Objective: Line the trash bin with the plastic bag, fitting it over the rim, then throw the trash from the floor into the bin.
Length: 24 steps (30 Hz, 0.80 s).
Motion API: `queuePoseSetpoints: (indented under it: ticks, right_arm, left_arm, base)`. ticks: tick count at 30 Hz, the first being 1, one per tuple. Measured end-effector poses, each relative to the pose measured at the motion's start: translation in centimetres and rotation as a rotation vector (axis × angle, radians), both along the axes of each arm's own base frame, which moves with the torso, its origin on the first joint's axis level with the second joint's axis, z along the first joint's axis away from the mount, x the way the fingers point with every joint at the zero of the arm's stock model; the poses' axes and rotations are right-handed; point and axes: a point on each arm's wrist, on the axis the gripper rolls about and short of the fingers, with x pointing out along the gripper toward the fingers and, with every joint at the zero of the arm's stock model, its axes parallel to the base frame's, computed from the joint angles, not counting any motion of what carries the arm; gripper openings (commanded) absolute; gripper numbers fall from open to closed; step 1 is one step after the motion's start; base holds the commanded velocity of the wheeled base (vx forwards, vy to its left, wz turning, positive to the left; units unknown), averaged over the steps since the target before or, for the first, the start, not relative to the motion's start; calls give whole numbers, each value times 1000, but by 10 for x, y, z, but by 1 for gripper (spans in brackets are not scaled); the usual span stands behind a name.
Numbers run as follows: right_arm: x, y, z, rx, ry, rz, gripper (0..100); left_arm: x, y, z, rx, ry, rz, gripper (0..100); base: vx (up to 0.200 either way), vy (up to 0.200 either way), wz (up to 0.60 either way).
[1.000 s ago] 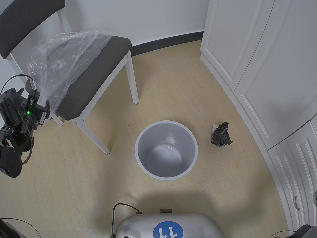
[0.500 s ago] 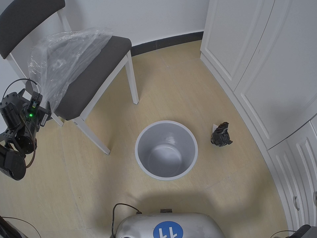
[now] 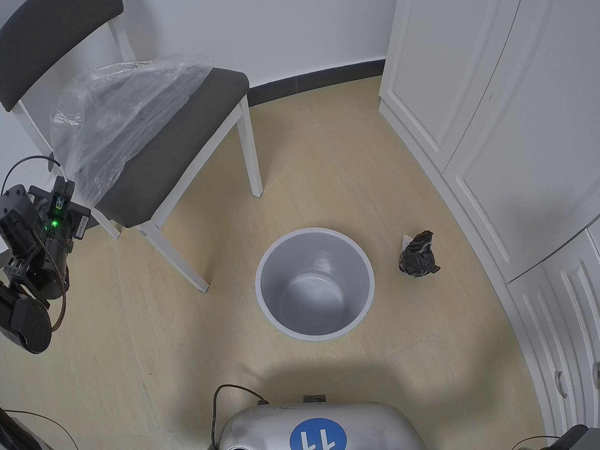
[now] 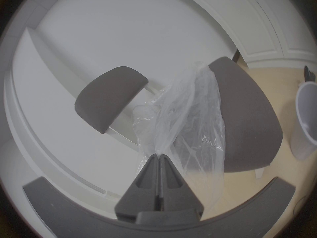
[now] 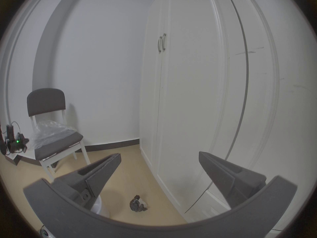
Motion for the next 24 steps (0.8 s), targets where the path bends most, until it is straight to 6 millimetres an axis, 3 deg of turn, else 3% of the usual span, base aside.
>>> queuePoseSetpoints:
  ticks: [7, 14, 20, 24]
  right_arm:
    - [5, 0, -5, -9, 30, -3, 100]
    - [11, 1, -7, -11, 55, -8, 100]
    - [15, 1, -9, -12, 70, -7, 100]
    - [18, 4, -10, -15, 82, 17, 100]
  left_arm:
    - [-7, -7, 2, -111, -92, -54, 0]
    - [-17, -44, 1, -299, -146, -244, 0]
    - [-37, -73, 2, -467, -169, -412, 0]
    - [-47, -84, 4, -501, -173, -476, 0]
  base:
    - [0, 0, 0]
    - [0, 0, 0]
    - [0, 0, 0]
    - [0, 0, 0]
